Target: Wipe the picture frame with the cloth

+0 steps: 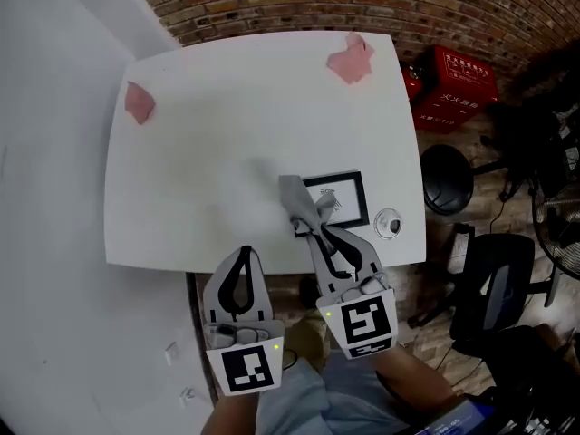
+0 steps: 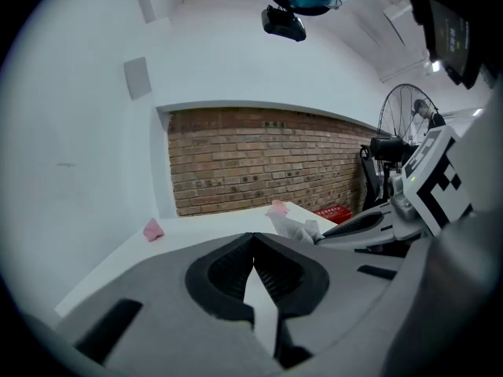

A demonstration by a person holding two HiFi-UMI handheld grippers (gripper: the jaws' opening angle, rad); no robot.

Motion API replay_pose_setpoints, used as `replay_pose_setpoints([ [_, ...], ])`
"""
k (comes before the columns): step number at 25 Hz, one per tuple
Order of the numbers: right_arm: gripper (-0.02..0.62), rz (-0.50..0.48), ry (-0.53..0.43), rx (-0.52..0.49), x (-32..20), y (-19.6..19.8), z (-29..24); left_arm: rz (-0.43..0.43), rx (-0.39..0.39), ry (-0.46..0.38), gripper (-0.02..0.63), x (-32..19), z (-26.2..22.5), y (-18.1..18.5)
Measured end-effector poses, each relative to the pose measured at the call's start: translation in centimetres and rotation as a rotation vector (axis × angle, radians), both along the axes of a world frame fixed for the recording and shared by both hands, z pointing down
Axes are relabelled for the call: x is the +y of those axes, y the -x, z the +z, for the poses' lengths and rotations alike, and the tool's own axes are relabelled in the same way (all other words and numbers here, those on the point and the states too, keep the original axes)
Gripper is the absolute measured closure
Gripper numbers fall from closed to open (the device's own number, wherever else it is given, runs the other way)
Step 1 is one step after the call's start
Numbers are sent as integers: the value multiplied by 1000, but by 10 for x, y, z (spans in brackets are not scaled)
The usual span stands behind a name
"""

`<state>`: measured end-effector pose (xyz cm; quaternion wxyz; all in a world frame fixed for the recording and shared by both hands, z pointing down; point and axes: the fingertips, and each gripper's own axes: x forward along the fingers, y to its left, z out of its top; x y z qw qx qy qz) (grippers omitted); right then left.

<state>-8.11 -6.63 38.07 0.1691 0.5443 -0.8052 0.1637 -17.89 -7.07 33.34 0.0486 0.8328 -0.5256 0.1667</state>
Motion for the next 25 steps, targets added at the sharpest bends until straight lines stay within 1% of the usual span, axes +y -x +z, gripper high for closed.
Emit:
replay_pose_setpoints([
  [8,552,-44,110,-15,-3,19,68,-18,-38,85,597,-7,58,6],
  [12,553,-54,121,-11,-3,23,91,-22,-44,124,597,-7,80,10],
  [21,554,-43,153,-24,-3,23,95,-23,-57,158,597,-10,97,13],
  [25,554,-36,164,-23,-2,18,96,-24,-59,154,597,-13,96,13],
])
